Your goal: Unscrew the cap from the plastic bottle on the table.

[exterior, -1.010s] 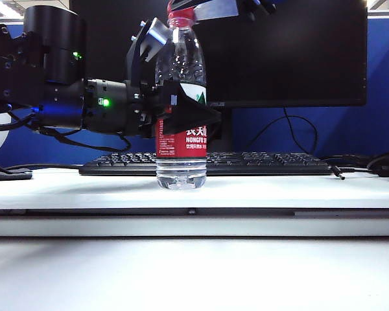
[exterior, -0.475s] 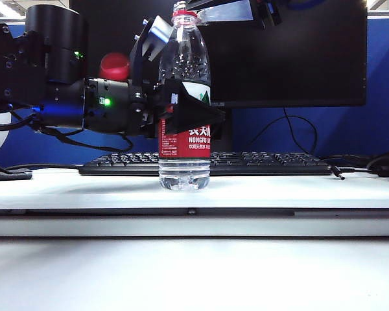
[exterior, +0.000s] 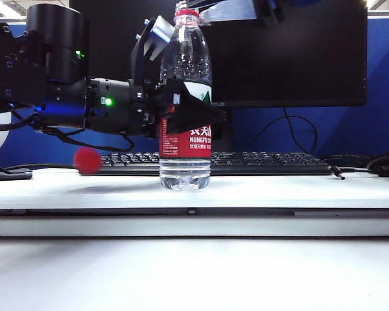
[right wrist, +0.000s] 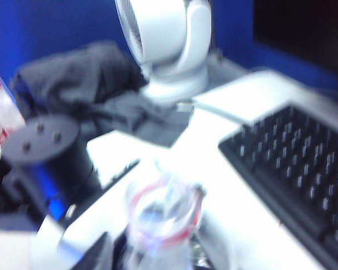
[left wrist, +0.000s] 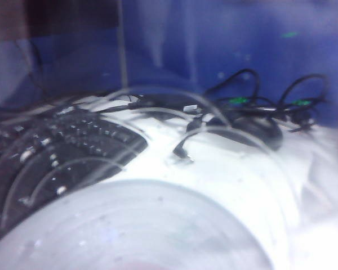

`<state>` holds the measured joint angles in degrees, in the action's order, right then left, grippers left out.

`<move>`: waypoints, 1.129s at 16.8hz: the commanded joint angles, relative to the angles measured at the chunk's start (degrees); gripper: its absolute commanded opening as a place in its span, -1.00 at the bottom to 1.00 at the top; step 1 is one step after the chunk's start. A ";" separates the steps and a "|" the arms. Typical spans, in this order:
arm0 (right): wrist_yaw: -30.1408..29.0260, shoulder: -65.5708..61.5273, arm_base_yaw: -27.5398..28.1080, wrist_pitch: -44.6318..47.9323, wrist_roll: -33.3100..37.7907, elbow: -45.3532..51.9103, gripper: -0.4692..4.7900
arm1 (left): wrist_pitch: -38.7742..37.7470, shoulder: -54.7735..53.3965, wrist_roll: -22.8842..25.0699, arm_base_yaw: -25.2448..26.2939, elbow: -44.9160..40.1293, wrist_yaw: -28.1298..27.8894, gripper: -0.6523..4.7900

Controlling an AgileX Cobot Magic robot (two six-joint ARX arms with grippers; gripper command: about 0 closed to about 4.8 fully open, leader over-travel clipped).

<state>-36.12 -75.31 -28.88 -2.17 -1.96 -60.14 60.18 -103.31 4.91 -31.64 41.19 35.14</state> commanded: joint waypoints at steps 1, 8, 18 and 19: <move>1.53 2.97 -0.13 -1.66 0.24 -0.04 -0.17 | -0.09 0.00 0.70 0.00 0.11 -0.68 0.32; 9.62 8.61 -0.13 -13.70 -1.31 -0.04 -0.67 | 0.31 0.00 1.07 0.00 0.11 -10.60 0.32; 9.25 9.92 -0.13 -18.93 -1.29 -0.04 -0.85 | 0.26 0.00 0.66 -0.02 0.11 -10.88 0.33; 9.25 9.94 -0.13 -18.91 -1.29 -0.04 -0.85 | 0.26 0.00 0.68 -0.02 0.11 -10.91 0.33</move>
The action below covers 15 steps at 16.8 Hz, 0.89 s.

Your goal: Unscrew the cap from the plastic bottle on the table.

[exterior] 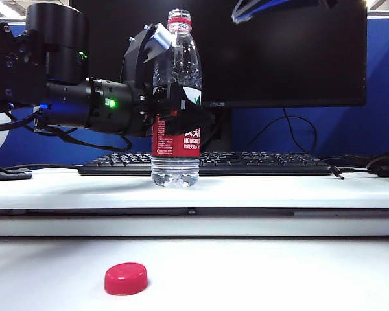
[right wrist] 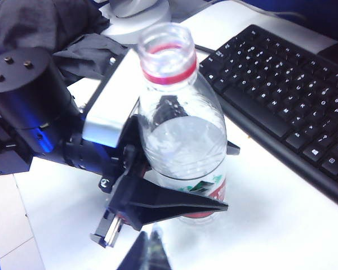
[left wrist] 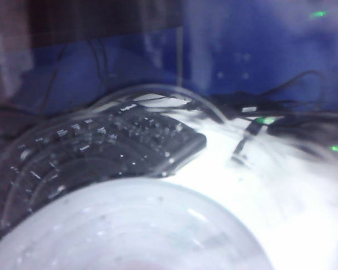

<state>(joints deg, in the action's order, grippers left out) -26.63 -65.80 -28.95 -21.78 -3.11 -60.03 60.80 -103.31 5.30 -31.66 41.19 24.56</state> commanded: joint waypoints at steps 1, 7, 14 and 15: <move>-0.24 0.44 -0.07 0.70 -0.13 -0.15 -0.85 | -0.37 0.00 0.28 0.00 0.11 -0.35 0.34; -0.26 0.44 -0.07 1.05 -0.13 -0.15 -0.85 | -0.35 0.00 0.31 0.02 0.11 -0.35 0.38; -0.28 0.44 -0.07 1.05 -0.11 -0.15 -0.85 | 0.17 0.00 0.28 0.02 0.11 -0.33 0.74; -0.28 0.44 -0.07 1.05 -0.11 -0.15 -0.85 | 0.52 0.00 0.28 0.02 0.11 -0.31 0.74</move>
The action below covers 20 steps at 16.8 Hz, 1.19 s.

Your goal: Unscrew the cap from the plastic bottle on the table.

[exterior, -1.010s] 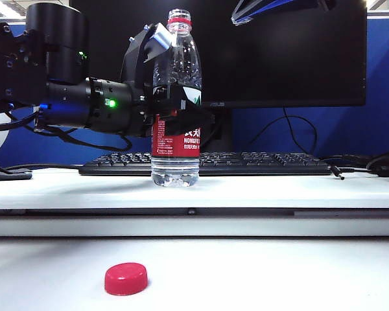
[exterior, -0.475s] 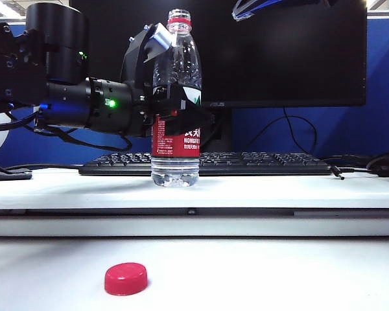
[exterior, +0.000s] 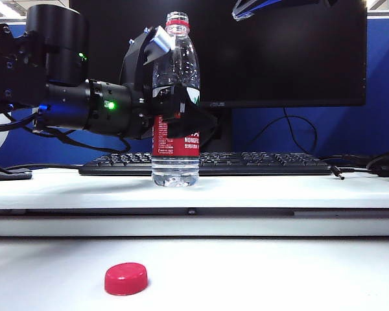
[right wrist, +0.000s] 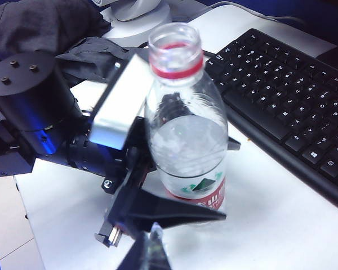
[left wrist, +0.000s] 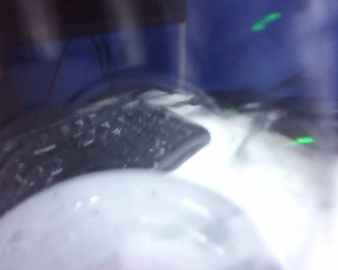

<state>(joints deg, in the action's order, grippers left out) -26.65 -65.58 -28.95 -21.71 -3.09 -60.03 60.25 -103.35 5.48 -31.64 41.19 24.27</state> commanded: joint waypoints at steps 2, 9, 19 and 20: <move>-0.26 0.22 -0.07 0.98 -0.13 -0.15 -0.85 | 2.75 0.04 0.11 0.00 0.11 0.00 0.78; -0.44 0.22 -0.07 0.96 0.09 -0.15 -0.85 | 9.03 0.11 -0.02 0.00 0.11 0.46 1.00; -0.50 0.22 -0.37 1.27 0.48 -0.15 -0.85 | 10.47 7.82 -2.93 1.51 0.09 0.59 1.00; -0.50 0.22 -0.37 1.49 0.48 -0.15 -0.85 | 10.49 8.74 -2.93 1.51 0.09 0.59 1.00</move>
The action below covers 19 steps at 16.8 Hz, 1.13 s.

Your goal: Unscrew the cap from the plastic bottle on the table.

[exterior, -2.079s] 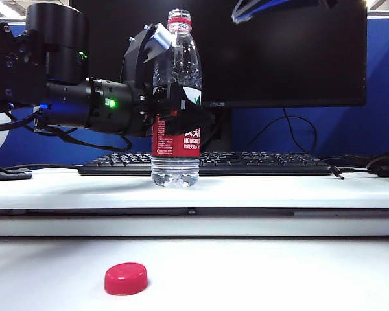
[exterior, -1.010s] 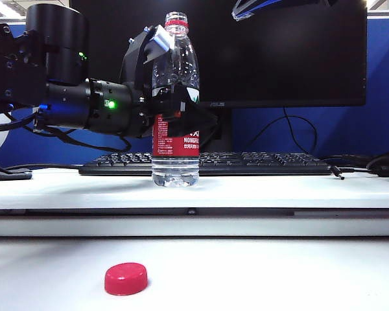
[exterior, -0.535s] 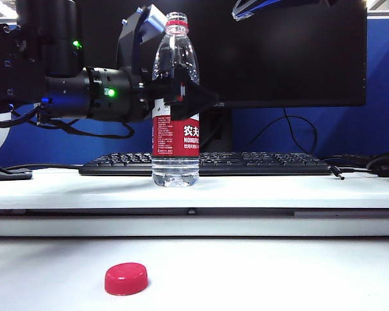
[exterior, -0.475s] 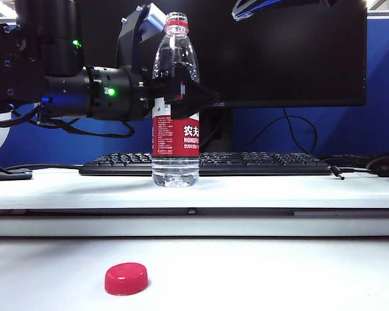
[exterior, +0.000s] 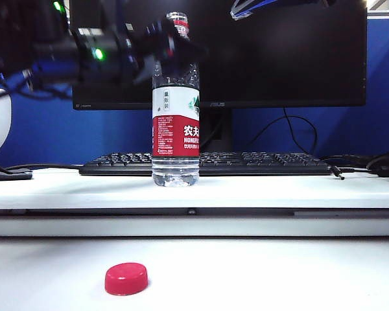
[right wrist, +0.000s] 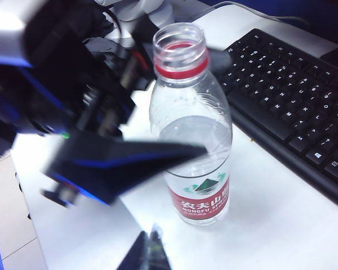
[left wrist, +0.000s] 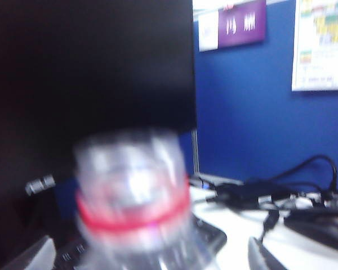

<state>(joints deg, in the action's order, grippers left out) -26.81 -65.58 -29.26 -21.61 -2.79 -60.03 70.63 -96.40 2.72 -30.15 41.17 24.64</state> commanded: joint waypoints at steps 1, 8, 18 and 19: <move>-0.37 0.22 -0.07 1.90 0.37 -0.15 -0.85 | 0.20 3.32 -0.17 0.02 0.11 0.22 1.00; -0.57 0.79 -0.04 5.55 1.27 -0.15 -0.85 | -12.37 28.22 0.09 0.04 0.13 -3.76 -0.76; 5.84 21.38 -0.09 3.45 3.72 2.05 -0.85 | -90.36 89.50 -0.35 -0.02 -0.24 -26.53 -0.78; 7.37 24.44 -0.07 3.45 4.61 3.80 -0.85 | -95.14 91.52 -1.66 0.00 -0.28 -26.51 -0.78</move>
<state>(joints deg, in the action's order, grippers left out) -21.02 -43.13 -29.28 -18.68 0.62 -57.34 -18.24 -6.44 3.44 -30.15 40.91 -1.76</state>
